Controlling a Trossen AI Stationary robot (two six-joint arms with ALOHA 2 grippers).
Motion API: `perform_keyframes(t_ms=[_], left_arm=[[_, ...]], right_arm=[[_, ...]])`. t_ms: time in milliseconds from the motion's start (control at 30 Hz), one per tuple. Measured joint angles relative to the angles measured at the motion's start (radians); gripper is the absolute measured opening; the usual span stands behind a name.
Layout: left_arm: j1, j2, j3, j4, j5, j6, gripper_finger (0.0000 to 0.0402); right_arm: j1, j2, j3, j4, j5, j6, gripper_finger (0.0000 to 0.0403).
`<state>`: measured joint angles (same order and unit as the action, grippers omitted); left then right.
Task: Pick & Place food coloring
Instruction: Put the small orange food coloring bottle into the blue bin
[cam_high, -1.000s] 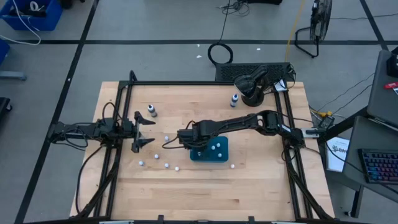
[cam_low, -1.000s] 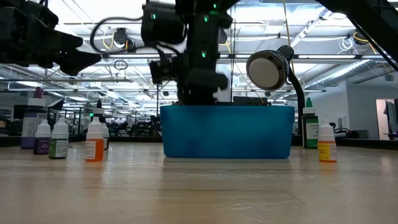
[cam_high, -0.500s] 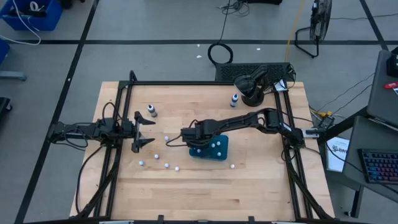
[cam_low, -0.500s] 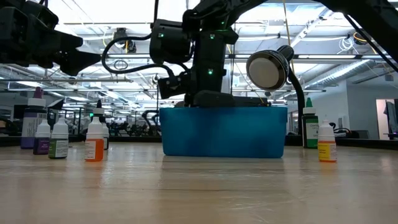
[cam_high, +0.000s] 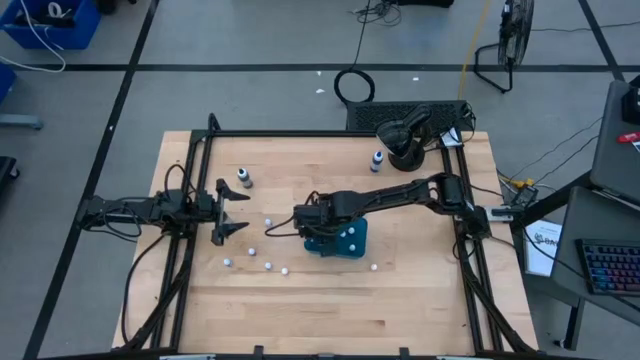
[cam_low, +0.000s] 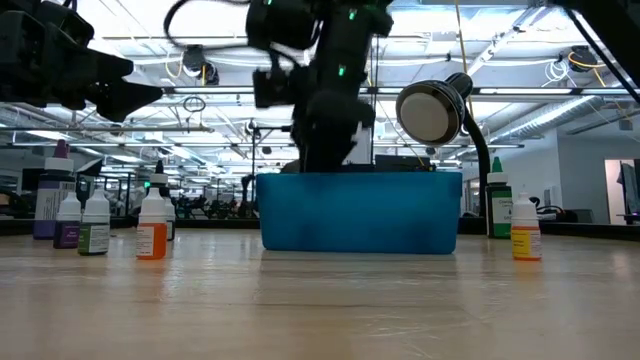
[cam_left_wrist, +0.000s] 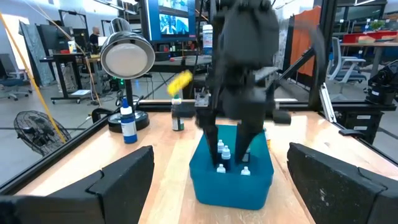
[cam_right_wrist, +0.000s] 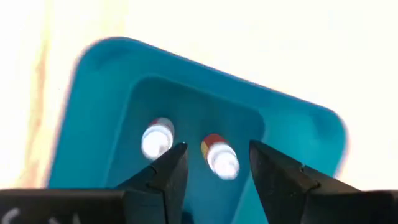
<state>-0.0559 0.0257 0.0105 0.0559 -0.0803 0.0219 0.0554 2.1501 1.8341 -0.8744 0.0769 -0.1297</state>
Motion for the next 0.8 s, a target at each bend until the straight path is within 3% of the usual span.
perform_keyframes(t_ms=[233,433,800], left_arm=[[0.000,0.000,0.000,0.000,0.000,0.000,0.0365],[0.000,0.000,0.000,-0.001,0.000,0.000,0.0365],[0.000,0.000,0.000,-0.001,0.000,0.000,0.0365]], right_arm=[[0.032,-0.161,0.001,-0.156,0.000,0.127,0.0157],[0.124,-0.316,-0.042,-0.242,0.000,0.256,0.0156],[0.340,-0.459,-0.424,-0.078,0.004,0.339,0.0157]])
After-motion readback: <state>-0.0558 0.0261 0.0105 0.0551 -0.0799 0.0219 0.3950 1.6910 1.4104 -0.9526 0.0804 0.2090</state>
